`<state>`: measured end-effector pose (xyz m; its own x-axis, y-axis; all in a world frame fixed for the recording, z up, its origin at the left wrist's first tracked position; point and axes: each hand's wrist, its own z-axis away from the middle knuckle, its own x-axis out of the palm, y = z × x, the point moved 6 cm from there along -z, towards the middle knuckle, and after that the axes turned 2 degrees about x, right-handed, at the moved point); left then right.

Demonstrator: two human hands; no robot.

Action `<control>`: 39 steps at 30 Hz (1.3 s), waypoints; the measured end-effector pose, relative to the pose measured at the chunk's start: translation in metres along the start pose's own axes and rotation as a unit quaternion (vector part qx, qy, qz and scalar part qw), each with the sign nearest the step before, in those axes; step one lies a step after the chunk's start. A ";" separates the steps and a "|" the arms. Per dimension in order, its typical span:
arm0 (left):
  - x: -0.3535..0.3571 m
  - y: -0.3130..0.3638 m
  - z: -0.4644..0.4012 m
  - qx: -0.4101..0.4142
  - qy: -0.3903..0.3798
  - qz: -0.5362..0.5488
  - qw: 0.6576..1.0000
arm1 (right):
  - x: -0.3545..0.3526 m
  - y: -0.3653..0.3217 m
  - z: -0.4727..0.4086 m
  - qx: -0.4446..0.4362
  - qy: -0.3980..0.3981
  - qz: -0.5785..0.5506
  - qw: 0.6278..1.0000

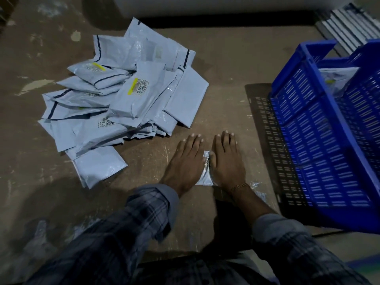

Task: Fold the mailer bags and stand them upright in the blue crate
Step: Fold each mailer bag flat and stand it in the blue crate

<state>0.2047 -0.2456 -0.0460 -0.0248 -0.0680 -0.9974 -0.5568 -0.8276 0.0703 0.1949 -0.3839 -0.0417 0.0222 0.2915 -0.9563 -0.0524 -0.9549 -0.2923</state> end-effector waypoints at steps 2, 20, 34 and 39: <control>-0.011 0.002 0.010 0.027 0.017 0.000 0.999 | -0.015 0.004 0.010 0.004 0.024 -0.070 0.997; -0.018 -0.014 0.032 -0.062 0.077 0.233 0.967 | -0.034 0.001 0.032 -0.028 0.020 -0.081 0.996; 0.004 0.001 0.033 -0.070 0.025 0.055 0.996 | -0.001 0.015 0.035 -0.015 -0.007 0.040 0.999; 0.010 0.001 0.025 -0.072 0.006 0.015 0.997 | -0.002 0.012 0.029 -0.016 -0.004 0.077 0.997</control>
<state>0.1834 -0.2335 -0.0564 -0.0294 -0.1002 -0.9945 -0.4306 -0.8966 0.1031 0.1651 -0.3940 -0.0431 0.0075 0.1425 -0.9898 -0.0229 -0.9895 -0.1426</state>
